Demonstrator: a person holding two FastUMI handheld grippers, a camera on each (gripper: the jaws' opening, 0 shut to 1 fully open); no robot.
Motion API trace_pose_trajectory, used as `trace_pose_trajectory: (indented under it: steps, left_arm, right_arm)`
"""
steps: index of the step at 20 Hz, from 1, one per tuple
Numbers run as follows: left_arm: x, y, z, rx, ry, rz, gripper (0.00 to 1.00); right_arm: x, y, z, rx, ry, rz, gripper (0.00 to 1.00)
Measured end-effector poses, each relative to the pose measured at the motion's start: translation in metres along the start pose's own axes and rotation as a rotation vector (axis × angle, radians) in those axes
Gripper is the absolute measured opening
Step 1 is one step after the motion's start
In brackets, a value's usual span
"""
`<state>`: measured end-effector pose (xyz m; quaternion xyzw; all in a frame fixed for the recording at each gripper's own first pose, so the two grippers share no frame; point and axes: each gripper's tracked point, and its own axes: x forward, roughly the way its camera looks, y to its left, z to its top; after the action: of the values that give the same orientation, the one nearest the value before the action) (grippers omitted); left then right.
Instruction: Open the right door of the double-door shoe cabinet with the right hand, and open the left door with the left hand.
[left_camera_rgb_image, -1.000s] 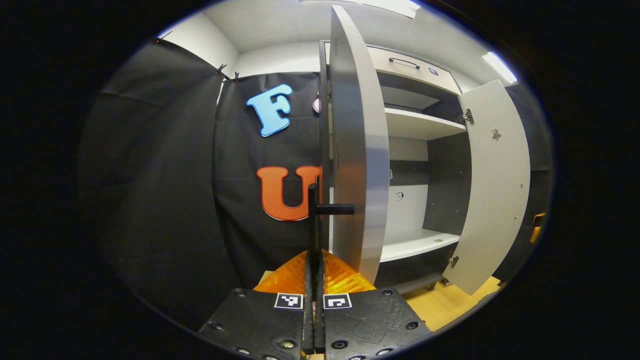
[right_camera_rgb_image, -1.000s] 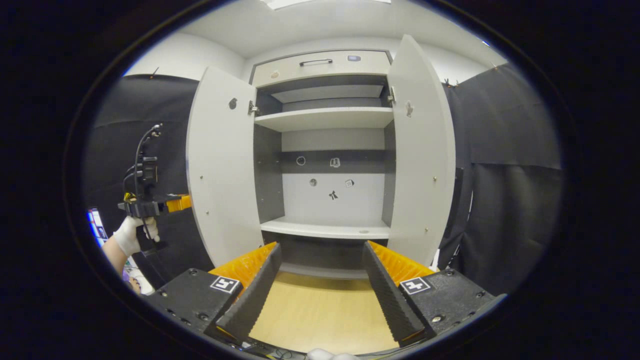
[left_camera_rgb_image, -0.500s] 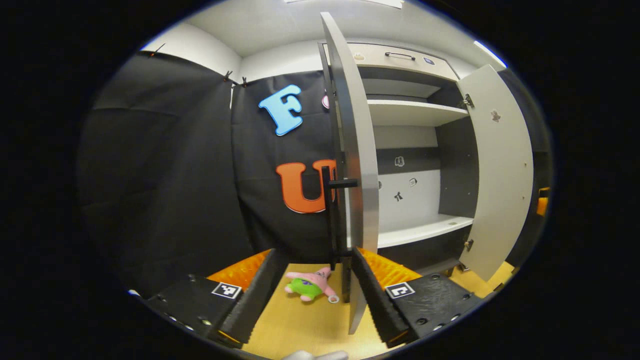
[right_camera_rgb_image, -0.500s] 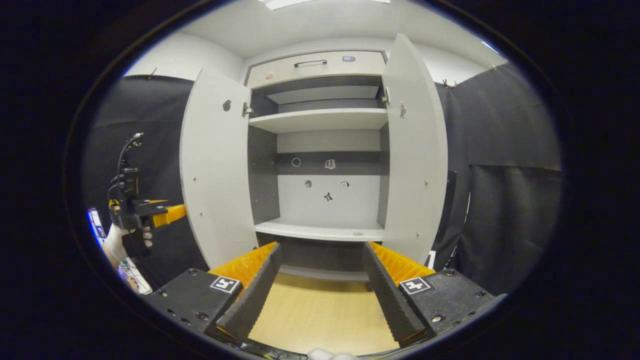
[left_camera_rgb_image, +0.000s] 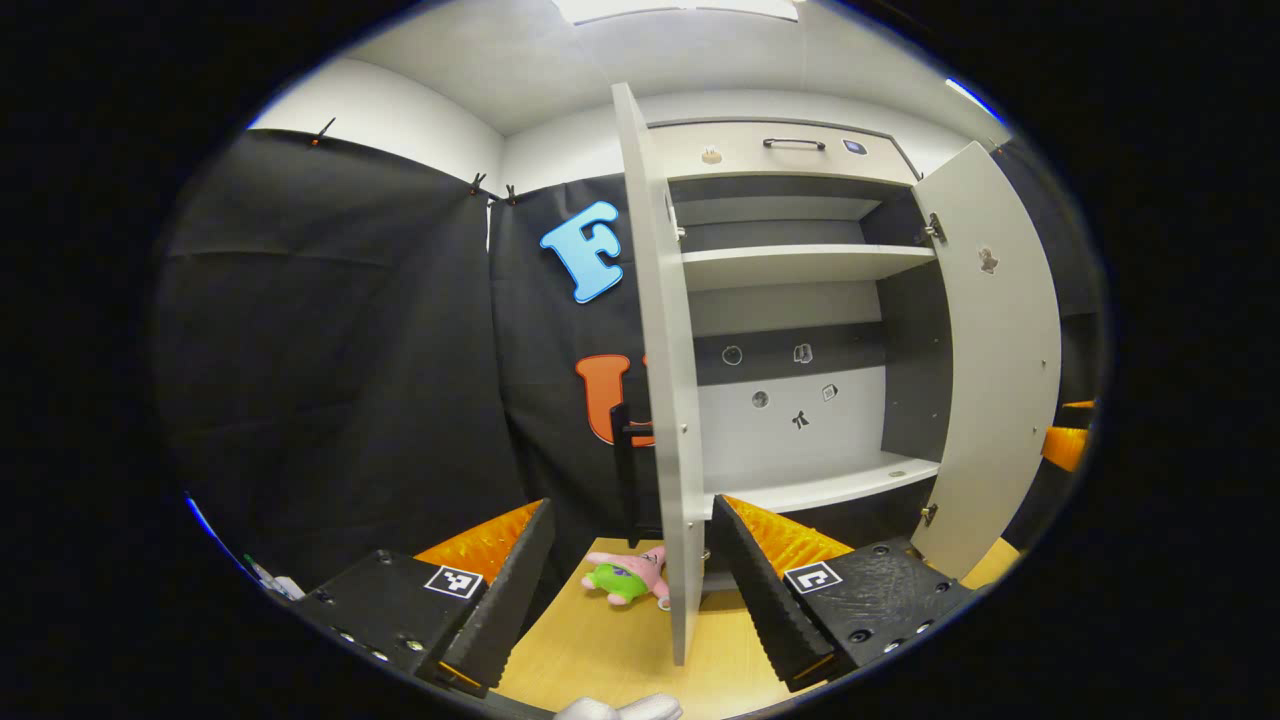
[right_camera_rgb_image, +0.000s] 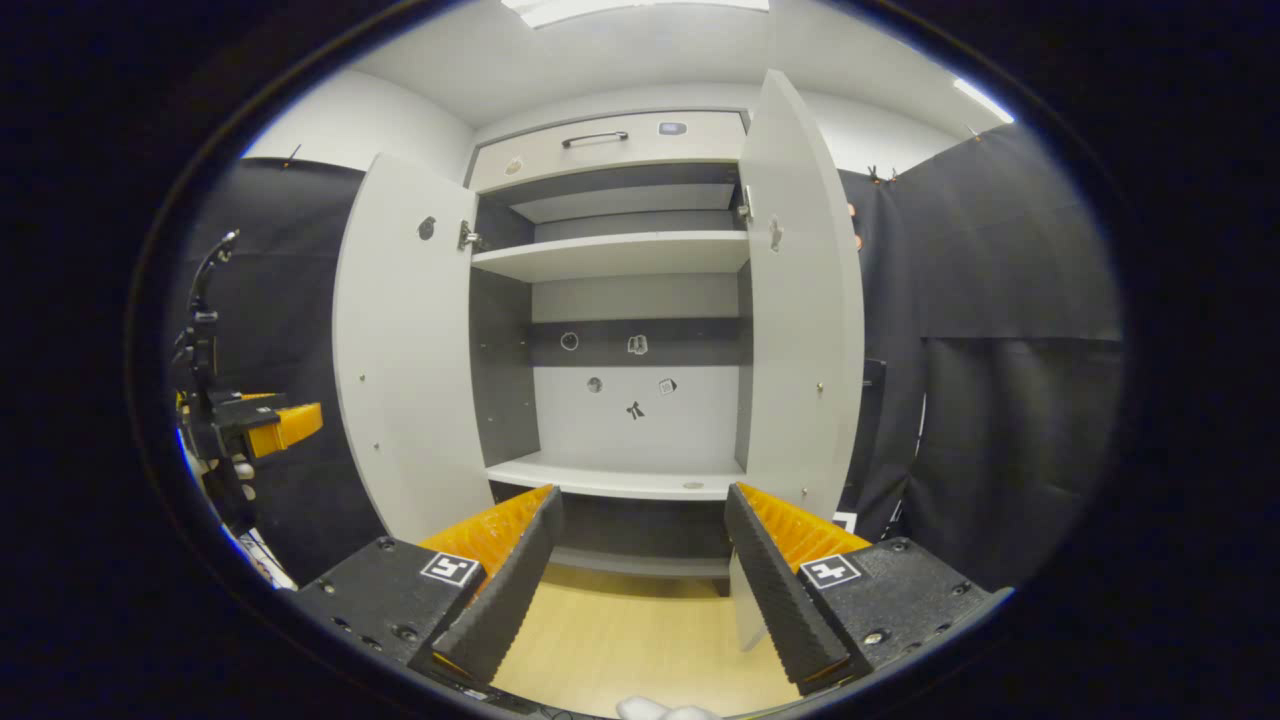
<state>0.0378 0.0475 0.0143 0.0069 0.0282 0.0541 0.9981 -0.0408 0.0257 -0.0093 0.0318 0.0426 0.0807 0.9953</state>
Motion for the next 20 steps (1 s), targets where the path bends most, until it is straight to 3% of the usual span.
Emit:
trace_pose_trajectory:
  steps: [10, 20]
  left_arm:
    - [-0.017, -0.091, -0.018, -0.058, 0.005, -0.075, 0.94]
    - [-0.016, -0.110, -0.037, -0.033, 0.032, -0.094, 0.94]
  right_arm:
    - [0.009, -0.027, -0.015, 0.001, 0.009, -0.044, 1.00]
    - [0.017, -0.041, -0.025, -0.008, 0.027, -0.074, 1.00]
